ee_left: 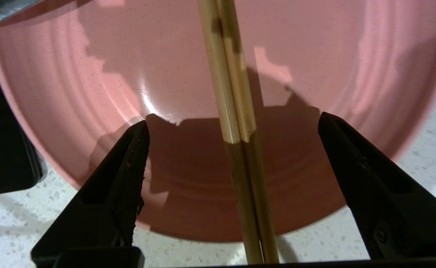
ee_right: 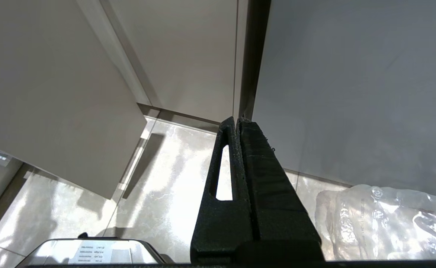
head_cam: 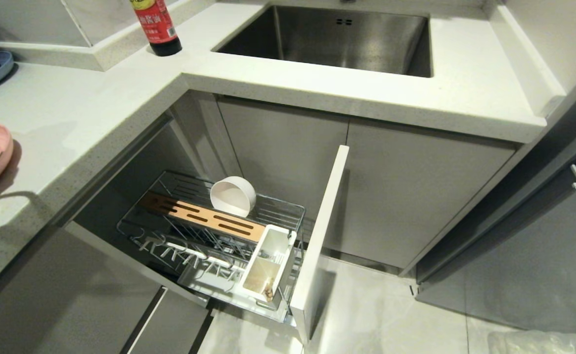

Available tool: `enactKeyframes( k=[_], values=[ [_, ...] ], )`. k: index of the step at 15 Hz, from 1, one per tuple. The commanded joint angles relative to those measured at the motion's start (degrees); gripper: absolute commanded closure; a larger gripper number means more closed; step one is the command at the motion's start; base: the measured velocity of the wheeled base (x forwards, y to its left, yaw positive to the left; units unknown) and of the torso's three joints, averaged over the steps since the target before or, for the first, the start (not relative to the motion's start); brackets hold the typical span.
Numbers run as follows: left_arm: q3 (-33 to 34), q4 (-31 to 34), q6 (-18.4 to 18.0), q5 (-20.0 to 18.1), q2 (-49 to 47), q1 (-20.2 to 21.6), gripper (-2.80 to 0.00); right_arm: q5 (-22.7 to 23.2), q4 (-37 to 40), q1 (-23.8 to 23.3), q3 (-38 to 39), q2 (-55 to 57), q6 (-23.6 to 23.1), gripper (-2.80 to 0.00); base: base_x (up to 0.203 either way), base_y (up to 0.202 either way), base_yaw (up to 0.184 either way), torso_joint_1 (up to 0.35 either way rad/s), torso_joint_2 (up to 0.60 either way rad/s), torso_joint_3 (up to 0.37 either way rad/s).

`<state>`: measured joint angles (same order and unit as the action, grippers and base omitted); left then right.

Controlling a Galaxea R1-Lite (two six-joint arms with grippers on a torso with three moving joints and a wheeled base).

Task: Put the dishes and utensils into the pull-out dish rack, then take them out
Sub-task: Pick up the chopsticks and place it in the cupboard

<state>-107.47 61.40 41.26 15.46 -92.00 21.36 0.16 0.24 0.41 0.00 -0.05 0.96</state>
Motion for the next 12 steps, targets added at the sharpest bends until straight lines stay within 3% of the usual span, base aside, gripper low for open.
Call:
enactKeyframes(
  k=[1, 3, 4, 12],
  values=[
    [0.1, 0.4, 0.3, -0.1, -0.6, 0.1, -2.80, 0.0, 0.0, 0.0, 0.0, 0.0, 0.0, 0.00, 0.000, 0.000, 0.000, 0.000, 0.00, 0.000],
    [0.3, 0.4, 0.3, -0.8, -0.7, 0.1, -2.80, 0.0, 0.0, 0.0, 0.0, 0.0, 0.0, 0.00, 0.000, 0.000, 0.000, 0.000, 0.00, 0.000],
    [0.5, 0.4, 0.3, -0.9, -0.6, 0.1, 0.00, 0.0, 0.0, 0.0, 0.0, 0.0, 0.0, 0.00, 0.000, 0.000, 0.000, 0.000, 0.00, 0.000],
    [0.7, 0.4, 0.4, -1.4, 0.2, 0.4, 0.00, 0.0, 0.0, 0.0, 0.0, 0.0, 0.0, 0.00, 0.000, 0.000, 0.000, 0.000, 0.00, 0.000]
  ],
)
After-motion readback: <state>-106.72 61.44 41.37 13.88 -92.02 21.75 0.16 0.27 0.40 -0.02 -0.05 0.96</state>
